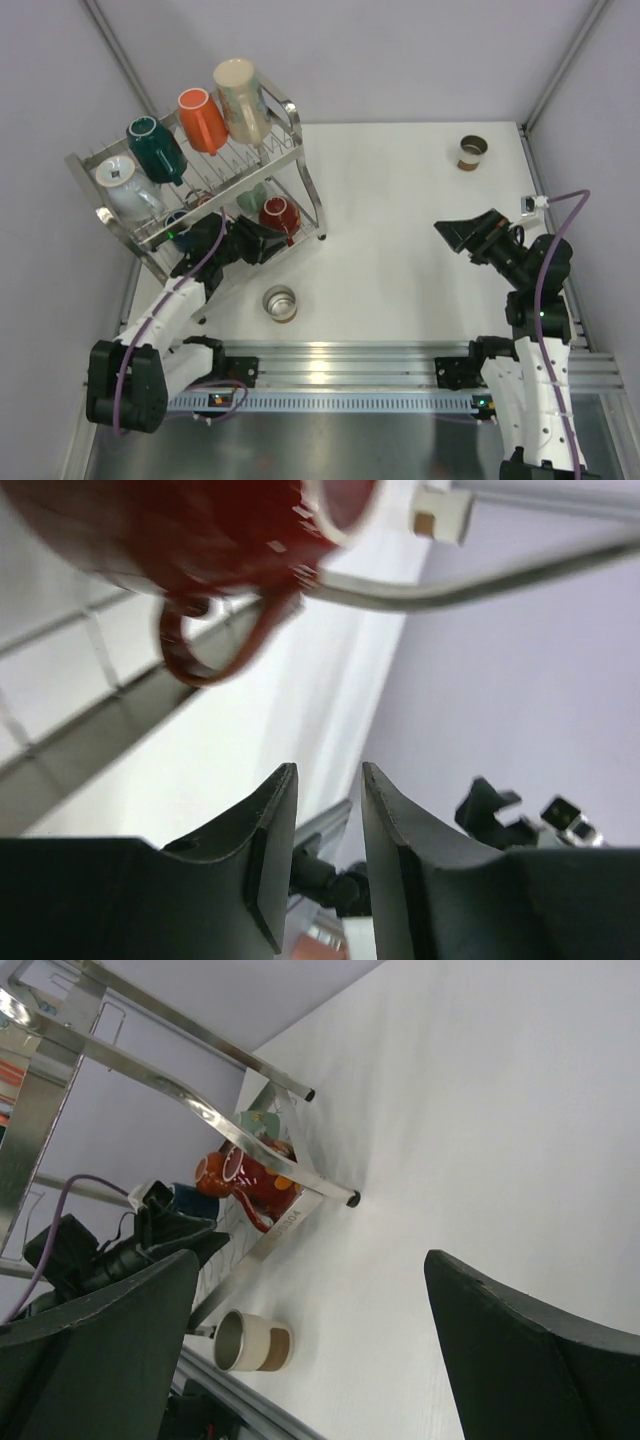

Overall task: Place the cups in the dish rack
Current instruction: Place the cup upside down on the dish rack, then grab a cup with the right arm

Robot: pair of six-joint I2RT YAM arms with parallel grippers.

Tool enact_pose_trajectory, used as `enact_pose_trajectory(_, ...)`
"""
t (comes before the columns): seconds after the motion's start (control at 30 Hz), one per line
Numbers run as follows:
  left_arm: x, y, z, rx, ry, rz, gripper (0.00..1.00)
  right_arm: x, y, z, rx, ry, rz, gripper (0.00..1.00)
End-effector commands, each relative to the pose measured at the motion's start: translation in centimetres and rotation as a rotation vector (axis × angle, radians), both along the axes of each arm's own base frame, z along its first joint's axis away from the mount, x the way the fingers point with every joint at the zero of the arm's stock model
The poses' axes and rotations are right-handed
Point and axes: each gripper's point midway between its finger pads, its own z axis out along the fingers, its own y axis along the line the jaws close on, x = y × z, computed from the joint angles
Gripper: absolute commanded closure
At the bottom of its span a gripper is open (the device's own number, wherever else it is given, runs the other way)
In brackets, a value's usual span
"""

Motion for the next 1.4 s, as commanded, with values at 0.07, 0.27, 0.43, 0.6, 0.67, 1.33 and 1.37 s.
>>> enact_pose_trajectory(0.07, -1.1, -5.9, 6.0, -0.099, -0.158, -0.228, 0.62, 0.6, -0.4, 2.0, -0.047, -0.064, -0.013, 0.04)
enact_pose_trajectory(0.27, -5.1, -15.0, 6.5, -0.099, -0.203, -0.515, 0.63, 4.9, -4.7, 2.1, -0.274, 0.004, -0.194, 0.03)
enact_pose_trajectory(0.43, -8.6, -20.3, 7.7, -0.053, -0.332, -0.717, 0.64, 10.0, -8.1, 1.9, -0.356, 0.094, -0.326, 0.03)
enact_pose_trajectory(0.6, -12.1, -23.3, 8.5, -0.007, -0.496, -0.88, 0.64, 15.4, -11.5, 2.6, -0.437, 0.159, -0.445, 0.03)
enact_pose_trajectory(0.67, -13.7, -24.2, 8.7, -0.002, -0.545, -0.939, 0.64, 17.9, -12.2, 2.2, -0.452, 0.188, -0.447, 0.03)
enact_pose_trajectory(1.33, -12.3, -16.8, 12.2, 0.459, -0.857, -0.615, 0.6, 32.3, -18.0, -8.8, -0.476, 0.478, -0.516, 0.16)
enact_pose_trajectory(1.37, -11.9, -15.5, 13.4, 0.469, -0.873, -0.551, 0.6, 32.7, -18.0, -8.9, -0.473, 0.472, -0.517, 0.17)
